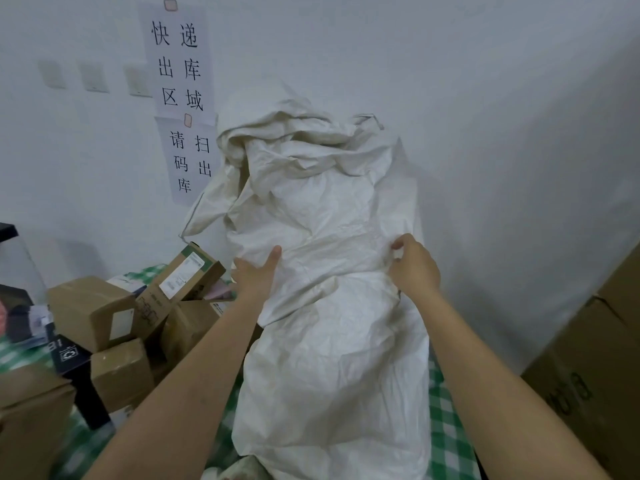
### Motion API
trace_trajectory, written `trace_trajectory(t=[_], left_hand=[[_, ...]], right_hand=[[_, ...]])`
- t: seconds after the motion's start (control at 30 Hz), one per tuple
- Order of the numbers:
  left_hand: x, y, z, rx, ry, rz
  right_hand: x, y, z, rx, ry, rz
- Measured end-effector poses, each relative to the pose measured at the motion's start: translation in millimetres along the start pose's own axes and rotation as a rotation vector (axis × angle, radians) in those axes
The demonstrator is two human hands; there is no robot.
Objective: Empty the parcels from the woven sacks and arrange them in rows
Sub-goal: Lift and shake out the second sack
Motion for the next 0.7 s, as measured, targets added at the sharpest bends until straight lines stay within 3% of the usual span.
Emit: trace_trajectory(t=[0.17,0.37,0.7], left_hand=[[-3,11,23,-0.1,-0.028,-0.061],[8,34,41,-0.22,0.059,-0.217],[-4,-17,29,0.312,-0.084,-0.06]], right_hand=[[1,1,-1,-0.006,-0.001,-0.039],[2,-1,-3,-0.006,0.001,-0.039],[2,-12,-10,-0.005,0.025,0.115]])
Point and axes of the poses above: each hand's wrist, its own z-axis towards the middle knuckle, its own x-axis out of the palm, y = z × x, the point moved 8 cm from there along z, towards the middle knuckle, and after that the axes turned 5 degrees about z, right-handed, at the moved point
